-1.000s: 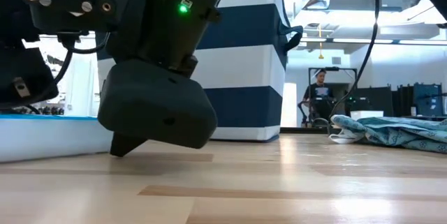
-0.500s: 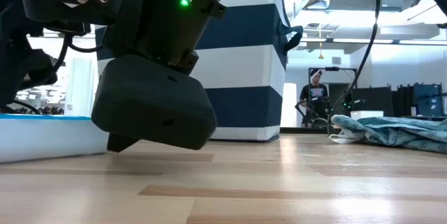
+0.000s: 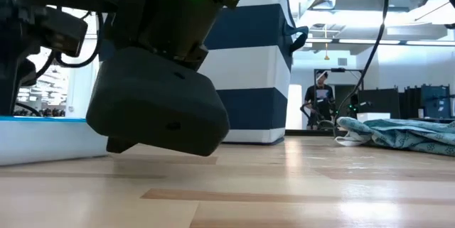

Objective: Pick & place medical supplies in basket/bin
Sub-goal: Put the pill organizer into the laundry organizer

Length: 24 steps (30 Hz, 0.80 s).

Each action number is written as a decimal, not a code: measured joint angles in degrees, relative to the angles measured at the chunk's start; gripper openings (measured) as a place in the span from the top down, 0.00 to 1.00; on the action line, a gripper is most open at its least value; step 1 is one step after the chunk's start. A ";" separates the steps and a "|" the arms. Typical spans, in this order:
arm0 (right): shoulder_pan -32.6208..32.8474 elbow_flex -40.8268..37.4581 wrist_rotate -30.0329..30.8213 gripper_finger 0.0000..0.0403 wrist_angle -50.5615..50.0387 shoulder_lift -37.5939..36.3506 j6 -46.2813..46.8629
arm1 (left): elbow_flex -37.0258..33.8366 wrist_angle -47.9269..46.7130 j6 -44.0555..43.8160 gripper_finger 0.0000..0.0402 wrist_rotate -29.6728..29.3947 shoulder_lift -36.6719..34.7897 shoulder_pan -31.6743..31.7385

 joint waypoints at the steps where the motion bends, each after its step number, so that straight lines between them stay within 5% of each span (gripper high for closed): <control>1: 0.13 0.00 0.52 0.44 0.08 0.00 -0.10 | -0.01 -0.45 -0.15 0.70 -0.35 0.00 0.00; 8: 1.52 0.80 1.80 0.44 2.07 0.04 -1.44 | -0.01 3.30 -1.86 0.70 -0.90 0.69 -0.01; 13: 1.23 0.83 -7.45 0.49 11.93 0.04 -2.43 | 0.17 7.04 -3.49 0.70 -0.60 4.02 -0.24; 24: 1.17 0.36 -14.20 0.89 13.44 -0.17 0.93 | 0.12 14.99 -0.54 0.70 2.65 7.34 -0.26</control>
